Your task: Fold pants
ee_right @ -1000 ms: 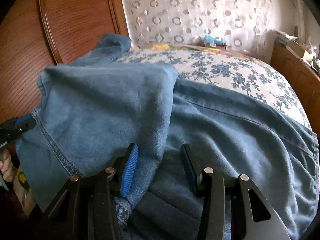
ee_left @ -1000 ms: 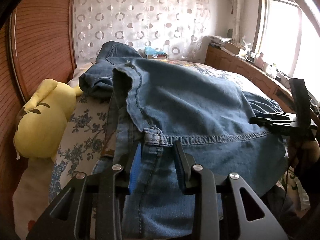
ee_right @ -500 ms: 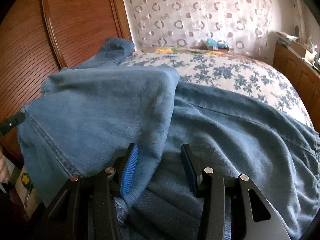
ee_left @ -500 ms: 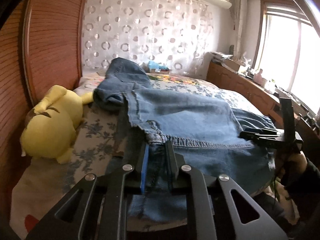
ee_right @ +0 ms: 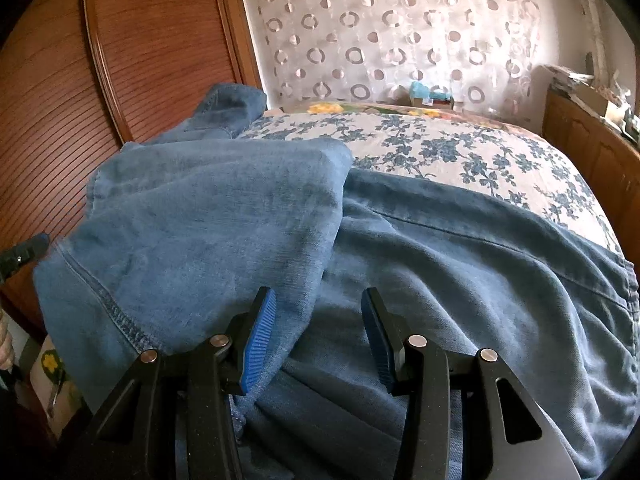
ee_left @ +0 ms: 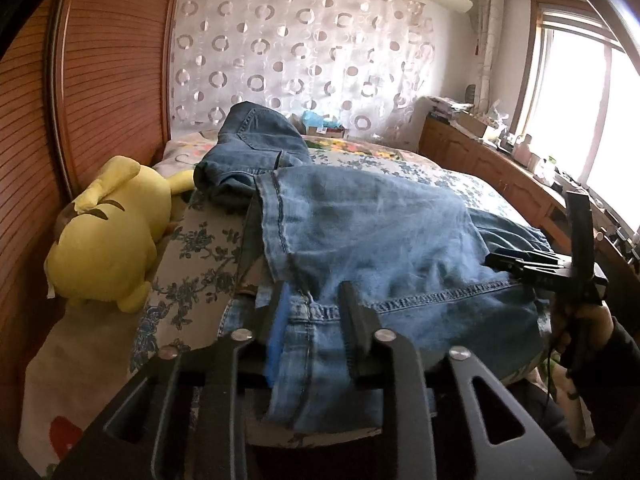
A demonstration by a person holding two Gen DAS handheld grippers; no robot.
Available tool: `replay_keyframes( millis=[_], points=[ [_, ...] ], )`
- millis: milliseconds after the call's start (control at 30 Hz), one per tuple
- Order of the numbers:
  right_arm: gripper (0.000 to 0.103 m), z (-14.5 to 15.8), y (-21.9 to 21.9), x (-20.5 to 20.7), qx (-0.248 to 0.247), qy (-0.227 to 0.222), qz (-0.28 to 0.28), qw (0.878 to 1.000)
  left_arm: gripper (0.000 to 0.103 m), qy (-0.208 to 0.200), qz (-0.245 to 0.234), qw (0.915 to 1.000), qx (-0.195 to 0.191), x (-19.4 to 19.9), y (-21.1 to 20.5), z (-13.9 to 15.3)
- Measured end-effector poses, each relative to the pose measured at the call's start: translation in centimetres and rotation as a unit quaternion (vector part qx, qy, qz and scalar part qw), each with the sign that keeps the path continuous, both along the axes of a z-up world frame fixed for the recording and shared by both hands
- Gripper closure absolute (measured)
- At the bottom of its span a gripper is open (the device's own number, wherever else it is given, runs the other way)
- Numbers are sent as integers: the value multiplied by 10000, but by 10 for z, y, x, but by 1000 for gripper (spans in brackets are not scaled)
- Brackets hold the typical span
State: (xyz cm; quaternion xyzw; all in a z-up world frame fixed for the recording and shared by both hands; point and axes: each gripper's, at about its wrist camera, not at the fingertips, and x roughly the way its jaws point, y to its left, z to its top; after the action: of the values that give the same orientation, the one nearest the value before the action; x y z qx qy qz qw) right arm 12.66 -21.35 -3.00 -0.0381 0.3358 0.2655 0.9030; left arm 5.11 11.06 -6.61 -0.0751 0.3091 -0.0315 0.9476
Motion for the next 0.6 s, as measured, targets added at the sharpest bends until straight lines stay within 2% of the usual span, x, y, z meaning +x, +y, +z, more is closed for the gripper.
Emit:
replay_keyframes(
  millis=[67, 100, 200, 267, 300, 333, 433, 600],
  points=[
    [57, 0, 1, 0, -3, 0, -3, 10000, 64, -69, -52, 10000, -44, -2, -1, 3],
    [56, 0, 1, 0, -3, 5, 4, 10000, 56, -122, -104, 9999, -65, -2, -3, 5],
    [57, 0, 2, 0, 9, 46, 13, 10000, 55, -184, -236, 9995, -25, -1, -11, 8],
    [57, 1, 2, 1, 23, 56, 10, 10000, 46, -148, -273, 9995, 25, 1, -16, 8],
    [56, 0, 2, 1, 29, 55, 10, 10000, 36, -169, -279, 9995, 42, 3, -19, 9],
    [56, 0, 2, 1, 36, 49, 9, 10000, 30, -194, -284, 9994, 42, 3, -21, 9],
    [57, 0, 2, 1, 60, 36, 7, 10000, 19, -141, -346, 9993, 56, 9, -28, 10],
    [56, -2, 1, 0, 101, 0, -8, 9999, 19, -50, -428, 9990, 106, 22, -40, 8]
  ],
)
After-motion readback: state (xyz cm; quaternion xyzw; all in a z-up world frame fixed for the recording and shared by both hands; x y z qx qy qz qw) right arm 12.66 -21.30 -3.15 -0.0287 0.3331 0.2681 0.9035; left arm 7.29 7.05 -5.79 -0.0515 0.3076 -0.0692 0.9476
